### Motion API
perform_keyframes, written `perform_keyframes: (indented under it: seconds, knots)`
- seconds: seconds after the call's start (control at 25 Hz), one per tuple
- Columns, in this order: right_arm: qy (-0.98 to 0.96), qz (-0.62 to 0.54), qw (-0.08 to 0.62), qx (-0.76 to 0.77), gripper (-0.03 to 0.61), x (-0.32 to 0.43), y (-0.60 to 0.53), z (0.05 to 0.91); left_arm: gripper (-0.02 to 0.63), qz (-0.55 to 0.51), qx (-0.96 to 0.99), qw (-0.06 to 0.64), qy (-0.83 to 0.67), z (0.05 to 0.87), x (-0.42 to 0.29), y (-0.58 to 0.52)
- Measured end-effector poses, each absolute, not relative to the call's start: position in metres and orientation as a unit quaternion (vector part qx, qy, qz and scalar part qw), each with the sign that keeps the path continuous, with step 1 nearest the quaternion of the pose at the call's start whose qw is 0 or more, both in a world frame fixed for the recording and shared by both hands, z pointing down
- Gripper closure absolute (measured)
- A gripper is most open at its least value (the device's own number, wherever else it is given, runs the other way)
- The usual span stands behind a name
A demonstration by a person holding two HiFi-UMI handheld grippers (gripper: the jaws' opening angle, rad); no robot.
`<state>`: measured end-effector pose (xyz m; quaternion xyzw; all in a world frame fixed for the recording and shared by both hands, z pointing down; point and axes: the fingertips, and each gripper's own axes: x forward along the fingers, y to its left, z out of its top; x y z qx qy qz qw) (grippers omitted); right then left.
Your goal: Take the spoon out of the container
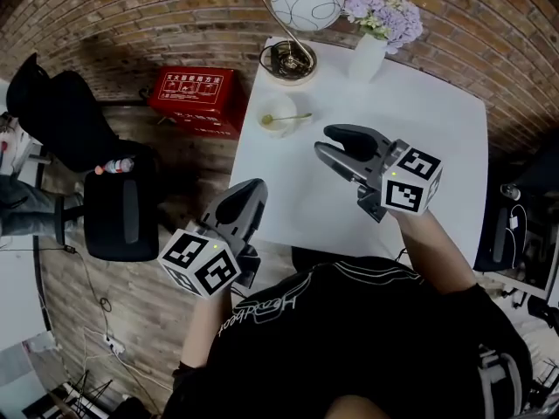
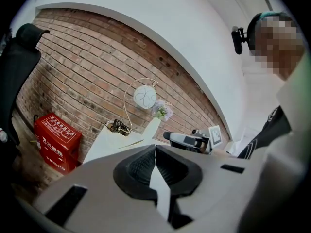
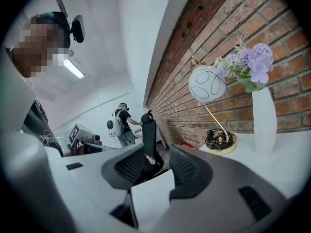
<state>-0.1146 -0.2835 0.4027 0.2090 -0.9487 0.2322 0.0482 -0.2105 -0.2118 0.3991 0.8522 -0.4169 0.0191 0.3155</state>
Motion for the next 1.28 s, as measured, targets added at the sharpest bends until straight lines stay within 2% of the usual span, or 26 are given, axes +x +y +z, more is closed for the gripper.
perform_keyframes:
  seconds: [0.4,0.96,1.12,1.2,1.28]
  knots:
    - [-0.949,0.162,0.073,0.261,0.365,-0.119,-0.329,0.44,0.609,0.025,0.833,0.346,-0.431,0.428,-0.229,-0.216]
    - [-0.94,0.161,0.108,0.28,0.362,-0.139,-0.364,0.506,0.609,0.043,0.813,0.379,-0.44,0.456,-0.245,-0.214]
    - [-0.939,0.168,0.107,0.282,0.373,-0.141,-0.365,0.512,0.609,0.038,0.808,0.388,-0.442,0.462,-0.249,-0.213]
    - [-0.938,0.174,0.099,0.285,0.447,-0.141,-0.367,0.512,0.609,0.036,0.806,0.393,-0.442,0.465,-0.25,-0.214]
    - [-0.937,0.18,0.094,0.286,0.465,-0.141,-0.367,0.512,0.609,0.035,0.805,0.396,-0.442,0.467,-0.25,-0.212]
